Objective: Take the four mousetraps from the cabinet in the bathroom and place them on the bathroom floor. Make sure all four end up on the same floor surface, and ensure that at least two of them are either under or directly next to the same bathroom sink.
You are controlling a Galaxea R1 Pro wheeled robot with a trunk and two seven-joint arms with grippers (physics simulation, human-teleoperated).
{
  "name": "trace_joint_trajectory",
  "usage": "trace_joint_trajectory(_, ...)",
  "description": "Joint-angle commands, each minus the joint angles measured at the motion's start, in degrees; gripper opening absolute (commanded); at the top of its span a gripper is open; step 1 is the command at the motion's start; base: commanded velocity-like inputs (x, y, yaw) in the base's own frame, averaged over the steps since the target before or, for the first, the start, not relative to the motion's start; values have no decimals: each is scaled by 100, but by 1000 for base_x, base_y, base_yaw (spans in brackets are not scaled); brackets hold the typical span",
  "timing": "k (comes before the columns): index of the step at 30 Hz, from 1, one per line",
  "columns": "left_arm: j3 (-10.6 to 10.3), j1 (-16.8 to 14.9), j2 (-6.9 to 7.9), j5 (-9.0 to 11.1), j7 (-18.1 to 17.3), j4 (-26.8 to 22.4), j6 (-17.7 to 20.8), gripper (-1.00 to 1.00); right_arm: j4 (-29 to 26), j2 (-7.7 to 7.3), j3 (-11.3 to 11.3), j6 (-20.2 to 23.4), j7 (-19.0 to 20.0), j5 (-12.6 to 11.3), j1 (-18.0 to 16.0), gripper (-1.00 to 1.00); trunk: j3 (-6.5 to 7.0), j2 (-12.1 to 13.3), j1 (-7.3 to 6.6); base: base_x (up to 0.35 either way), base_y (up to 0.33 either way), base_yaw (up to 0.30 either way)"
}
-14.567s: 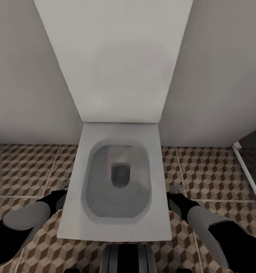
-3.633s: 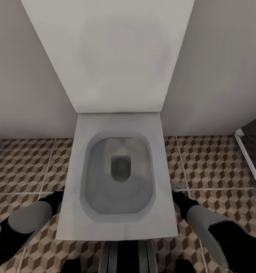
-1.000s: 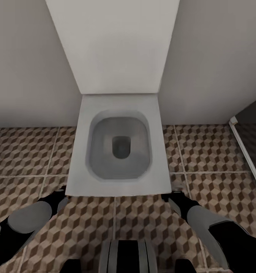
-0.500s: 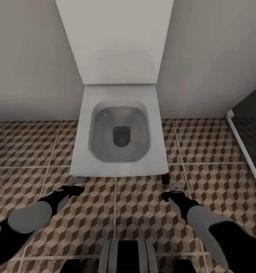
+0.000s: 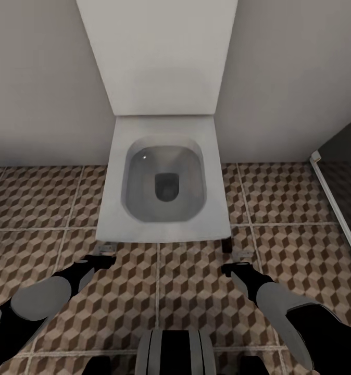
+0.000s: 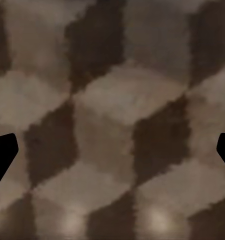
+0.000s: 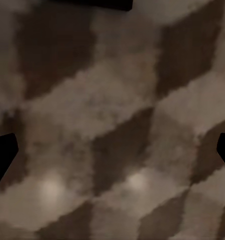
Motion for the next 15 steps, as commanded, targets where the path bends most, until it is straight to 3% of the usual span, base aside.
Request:
trace_joint_trajectory(1,-45,0,0,54,-24,5,1,100,-11,-1,50,34,-29,-56,0,100,-3,-1,-1,-88,0,0)
trace_joint_trajectory(6,-45,0,0,53,-24,3,1,100,-10,-2,51,34,-29,-56,3,100,-3,-1,-1,-198,0,0)
trace_joint_trajectory(15,-42,0,-1,57,-24,4,1,100,-11,5,51,34,-29,-56,8,100,-3,-1,-1,-302,0,0)
